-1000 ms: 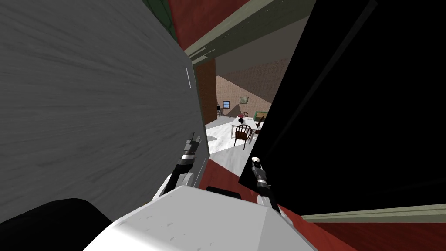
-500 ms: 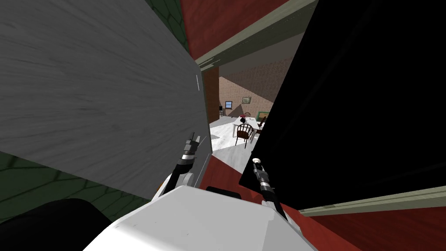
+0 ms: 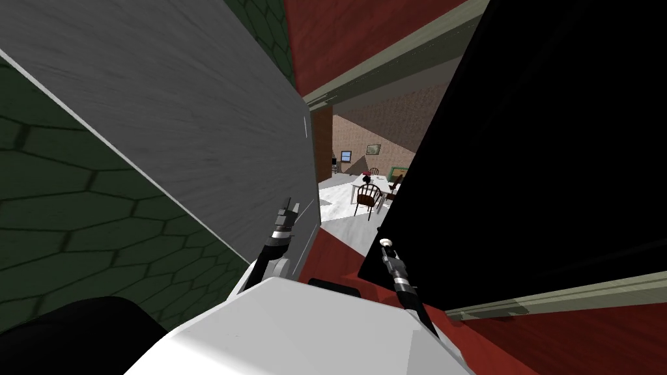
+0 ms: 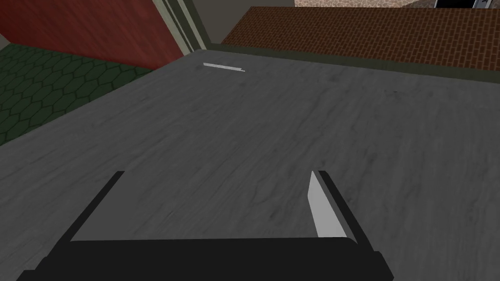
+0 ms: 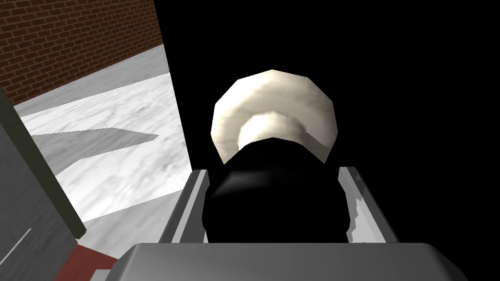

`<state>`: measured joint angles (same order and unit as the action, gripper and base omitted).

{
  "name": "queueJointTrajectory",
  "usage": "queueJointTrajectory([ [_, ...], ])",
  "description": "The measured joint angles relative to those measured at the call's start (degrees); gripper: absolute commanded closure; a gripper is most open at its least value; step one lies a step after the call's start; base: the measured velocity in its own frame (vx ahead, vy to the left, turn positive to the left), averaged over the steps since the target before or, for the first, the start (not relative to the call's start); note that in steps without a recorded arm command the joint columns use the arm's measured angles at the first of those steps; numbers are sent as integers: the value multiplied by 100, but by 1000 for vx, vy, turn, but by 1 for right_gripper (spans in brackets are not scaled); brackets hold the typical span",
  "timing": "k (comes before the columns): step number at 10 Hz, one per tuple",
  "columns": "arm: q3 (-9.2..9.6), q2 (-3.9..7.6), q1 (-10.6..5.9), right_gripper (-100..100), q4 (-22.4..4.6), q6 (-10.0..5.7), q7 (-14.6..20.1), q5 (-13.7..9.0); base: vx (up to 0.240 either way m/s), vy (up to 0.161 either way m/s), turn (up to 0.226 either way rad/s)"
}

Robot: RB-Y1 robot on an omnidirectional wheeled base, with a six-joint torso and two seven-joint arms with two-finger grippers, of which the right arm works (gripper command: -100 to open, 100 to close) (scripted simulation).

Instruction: Pull the door open

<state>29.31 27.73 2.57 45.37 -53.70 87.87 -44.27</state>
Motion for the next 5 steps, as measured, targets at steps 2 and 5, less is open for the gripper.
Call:
queueJointTrajectory([
  [2, 162, 142, 44, 100, -146, -215, 247, 48, -194, -17, 173],
  [5, 320, 383, 215, 100, -80, -388, 475, 70, -155, -23, 87],
])
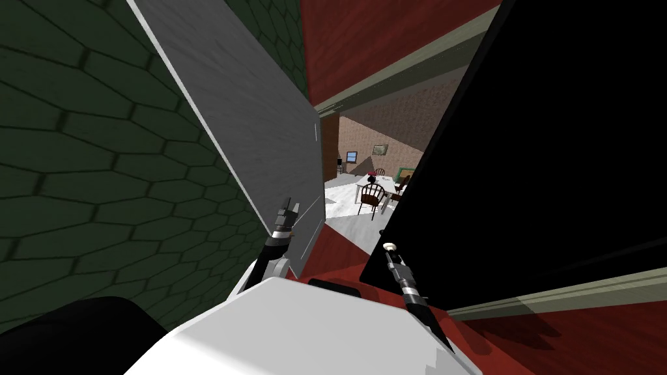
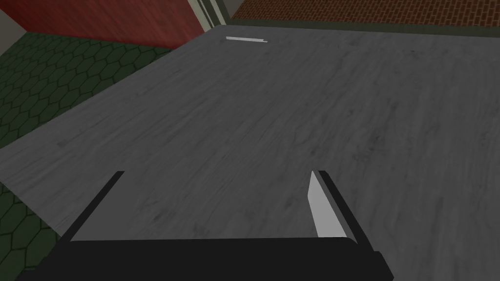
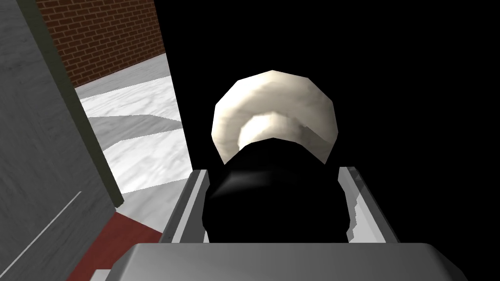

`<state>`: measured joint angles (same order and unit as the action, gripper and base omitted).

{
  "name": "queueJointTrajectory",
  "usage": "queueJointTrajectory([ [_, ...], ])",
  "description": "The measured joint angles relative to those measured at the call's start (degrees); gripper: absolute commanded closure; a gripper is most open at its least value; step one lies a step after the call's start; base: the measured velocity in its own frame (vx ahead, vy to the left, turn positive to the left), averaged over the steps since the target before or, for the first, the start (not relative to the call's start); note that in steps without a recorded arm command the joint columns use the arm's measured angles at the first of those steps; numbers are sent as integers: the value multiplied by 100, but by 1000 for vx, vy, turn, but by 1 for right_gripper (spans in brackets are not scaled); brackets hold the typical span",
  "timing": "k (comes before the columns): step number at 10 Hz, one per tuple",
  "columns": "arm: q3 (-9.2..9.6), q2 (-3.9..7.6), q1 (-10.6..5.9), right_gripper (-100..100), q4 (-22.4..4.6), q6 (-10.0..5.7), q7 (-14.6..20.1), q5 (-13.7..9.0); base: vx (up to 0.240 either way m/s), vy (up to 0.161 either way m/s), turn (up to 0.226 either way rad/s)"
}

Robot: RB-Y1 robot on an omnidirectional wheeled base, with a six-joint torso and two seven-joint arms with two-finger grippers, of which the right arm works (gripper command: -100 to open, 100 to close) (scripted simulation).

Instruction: Pull the door open

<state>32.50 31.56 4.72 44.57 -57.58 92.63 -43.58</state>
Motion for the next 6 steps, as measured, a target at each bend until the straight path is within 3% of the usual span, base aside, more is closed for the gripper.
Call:
queueJointTrajectory([
  [1, 19, -2, 15, 100, -12, -3, 20, 6, -172, -44, 172],
  [4, 162, 178, 126, 100, 3, -218, 180, 43, -225, -60, 157],
  [6, 320, 227, 141, 100, -189, -460, 369, 111, -244, -78, 160],
])
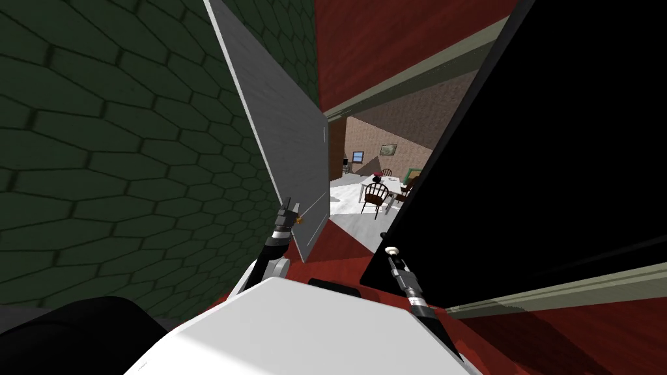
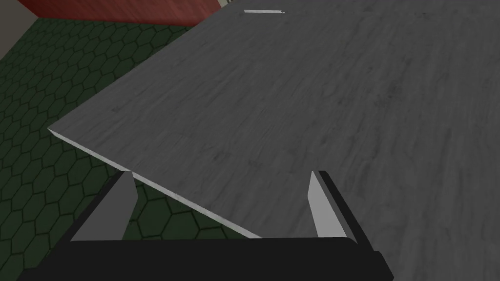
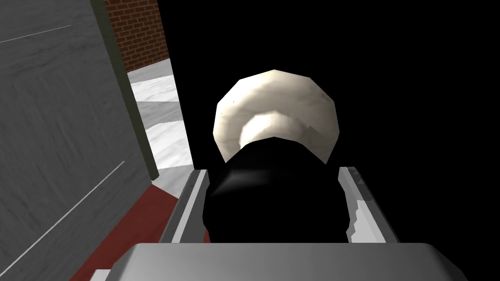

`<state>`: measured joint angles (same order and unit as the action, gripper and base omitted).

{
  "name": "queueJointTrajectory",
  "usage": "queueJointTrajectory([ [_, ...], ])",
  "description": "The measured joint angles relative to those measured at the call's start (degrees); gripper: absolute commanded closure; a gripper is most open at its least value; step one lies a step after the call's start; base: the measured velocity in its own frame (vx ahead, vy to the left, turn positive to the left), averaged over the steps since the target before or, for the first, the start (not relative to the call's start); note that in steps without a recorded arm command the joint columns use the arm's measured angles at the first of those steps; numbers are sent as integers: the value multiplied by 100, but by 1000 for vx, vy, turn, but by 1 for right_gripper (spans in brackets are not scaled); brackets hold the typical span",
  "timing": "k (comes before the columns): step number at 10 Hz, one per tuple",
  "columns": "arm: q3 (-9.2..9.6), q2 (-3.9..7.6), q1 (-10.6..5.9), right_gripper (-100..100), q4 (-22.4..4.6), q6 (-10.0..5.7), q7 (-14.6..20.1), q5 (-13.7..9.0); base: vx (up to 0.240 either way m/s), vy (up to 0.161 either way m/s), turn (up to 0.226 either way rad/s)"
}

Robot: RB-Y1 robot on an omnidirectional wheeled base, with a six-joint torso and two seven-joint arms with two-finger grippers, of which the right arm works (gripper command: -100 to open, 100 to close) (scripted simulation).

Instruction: Pull the door open

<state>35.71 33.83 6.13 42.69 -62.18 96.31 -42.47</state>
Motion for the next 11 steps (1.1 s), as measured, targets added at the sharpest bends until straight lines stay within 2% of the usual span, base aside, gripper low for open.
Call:
queueJointTrajectory([
  [2, 118, 135, 116, 100, 60, -145, 101, 27, -233, -44, 124],
  [3, 182, 160, 122, 100, -32, -251, 179, 56, -91, -20, 10],
  [5, 233, 174, 162, 100, -89, -312, 229, 70, -185, -65, 170],
  [8, 360, 224, 186, 100, -225, -562, 371, 119, -203, -83, 160],
  [11, 488, 312, 290, 100, -272, -779, 473, 160, -198, -74, 148],
])
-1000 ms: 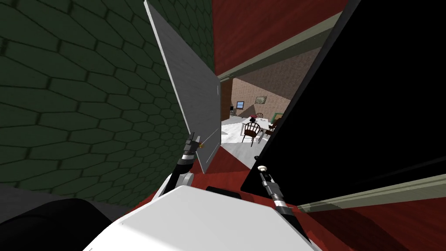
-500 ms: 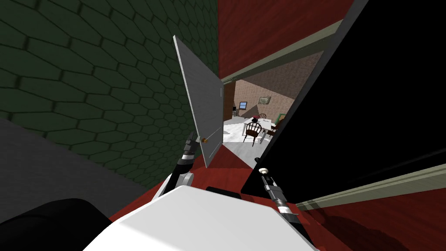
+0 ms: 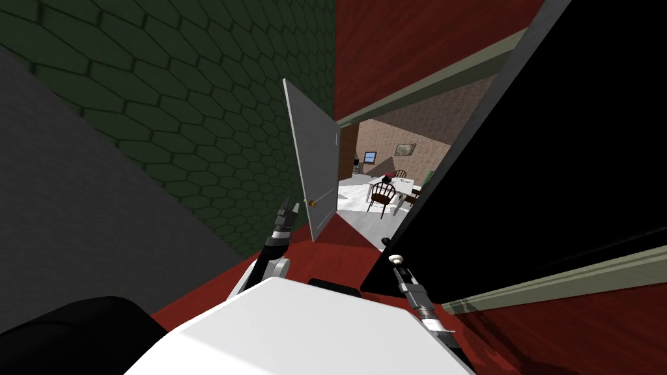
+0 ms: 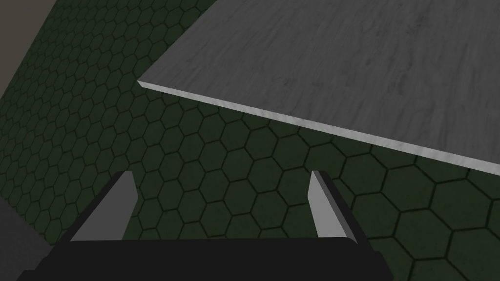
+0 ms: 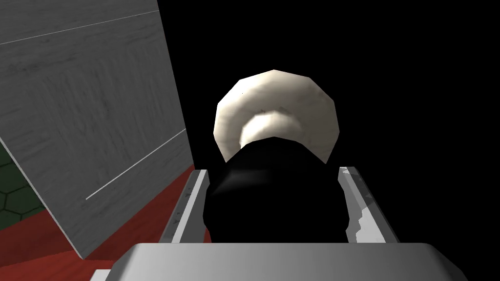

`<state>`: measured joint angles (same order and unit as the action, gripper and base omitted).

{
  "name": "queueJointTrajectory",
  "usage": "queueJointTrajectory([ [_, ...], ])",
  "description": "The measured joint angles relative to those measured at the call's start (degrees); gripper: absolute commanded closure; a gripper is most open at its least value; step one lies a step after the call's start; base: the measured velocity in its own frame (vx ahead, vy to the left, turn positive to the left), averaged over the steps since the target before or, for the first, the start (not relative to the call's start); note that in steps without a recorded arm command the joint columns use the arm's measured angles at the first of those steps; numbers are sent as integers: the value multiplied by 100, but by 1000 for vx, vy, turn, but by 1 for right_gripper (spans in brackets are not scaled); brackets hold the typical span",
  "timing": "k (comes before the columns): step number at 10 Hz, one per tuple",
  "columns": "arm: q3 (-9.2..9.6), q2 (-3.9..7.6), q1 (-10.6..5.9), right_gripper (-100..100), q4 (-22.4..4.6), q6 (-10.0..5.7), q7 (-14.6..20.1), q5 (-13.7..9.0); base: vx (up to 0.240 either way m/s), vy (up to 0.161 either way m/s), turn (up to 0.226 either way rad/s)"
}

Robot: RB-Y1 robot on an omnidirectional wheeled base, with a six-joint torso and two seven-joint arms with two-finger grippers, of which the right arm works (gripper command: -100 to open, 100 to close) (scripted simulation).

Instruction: Pull the door open

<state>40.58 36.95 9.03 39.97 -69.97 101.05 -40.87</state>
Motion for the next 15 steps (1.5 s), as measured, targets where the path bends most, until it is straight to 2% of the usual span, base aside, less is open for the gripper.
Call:
queueJointTrajectory([
  [2, 80, 23, 3, 100, -140, -166, 101, 34, -184, -45, 116],
  [3, 107, 66, 49, 100, -126, -228, 134, 39, -83, -30, 25],
  [6, 136, 82, 59, 100, -179, -274, 167, 41, -164, -53, 157],
  [15, 277, 81, 16, 100, -491, -583, 345, 90, -184, -63, 129],
])
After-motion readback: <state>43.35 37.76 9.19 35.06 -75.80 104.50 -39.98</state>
